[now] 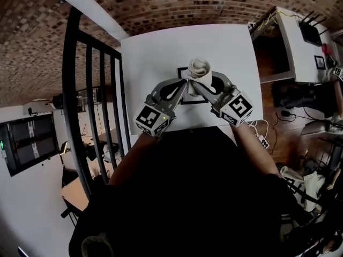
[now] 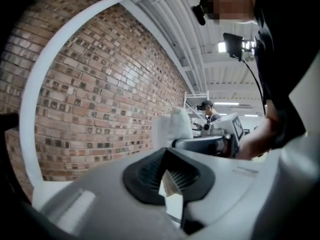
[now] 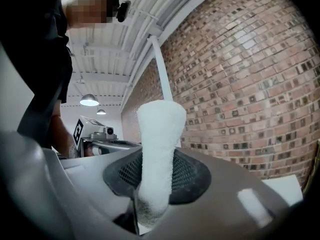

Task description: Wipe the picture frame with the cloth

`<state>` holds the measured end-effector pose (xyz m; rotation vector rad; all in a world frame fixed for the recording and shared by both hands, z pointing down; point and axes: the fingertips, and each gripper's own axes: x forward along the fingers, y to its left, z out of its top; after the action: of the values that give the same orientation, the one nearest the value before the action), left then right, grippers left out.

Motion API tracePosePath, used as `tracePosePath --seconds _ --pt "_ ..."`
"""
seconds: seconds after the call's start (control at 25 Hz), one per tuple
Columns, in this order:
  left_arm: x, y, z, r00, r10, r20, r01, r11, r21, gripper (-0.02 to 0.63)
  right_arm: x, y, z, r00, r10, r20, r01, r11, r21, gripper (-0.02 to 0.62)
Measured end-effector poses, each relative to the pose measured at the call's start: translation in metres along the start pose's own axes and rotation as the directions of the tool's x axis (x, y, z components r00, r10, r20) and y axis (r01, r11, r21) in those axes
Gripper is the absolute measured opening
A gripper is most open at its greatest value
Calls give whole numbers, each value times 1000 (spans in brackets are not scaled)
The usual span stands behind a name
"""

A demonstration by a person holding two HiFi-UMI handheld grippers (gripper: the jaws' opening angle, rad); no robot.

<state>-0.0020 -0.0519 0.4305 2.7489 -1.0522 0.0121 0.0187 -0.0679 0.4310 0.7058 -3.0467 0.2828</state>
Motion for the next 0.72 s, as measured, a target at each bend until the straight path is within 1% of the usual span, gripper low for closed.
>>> tracePosePath --seconds 0.08,0.2,0.4,0.72 --pt "-2 -1 9 1000 3 13 -3 1000 14 2 0 4 11 1000 6 13 -6 999 -33 112" --pt "-4 -2 12 1000 8 20 -9 1000 25 2 -2 8 14 1000 3 8 -2 998 -65 112" --pt "-10 -5 13 999 27 24 -29 999 46 2 -7 12 15 1000 -1 10 2 997 -72 112" --pt "-15 -7 16 999 26 30 -27 998 51 2 -9 15 26 1000 -14 15 15 996 -91 112"
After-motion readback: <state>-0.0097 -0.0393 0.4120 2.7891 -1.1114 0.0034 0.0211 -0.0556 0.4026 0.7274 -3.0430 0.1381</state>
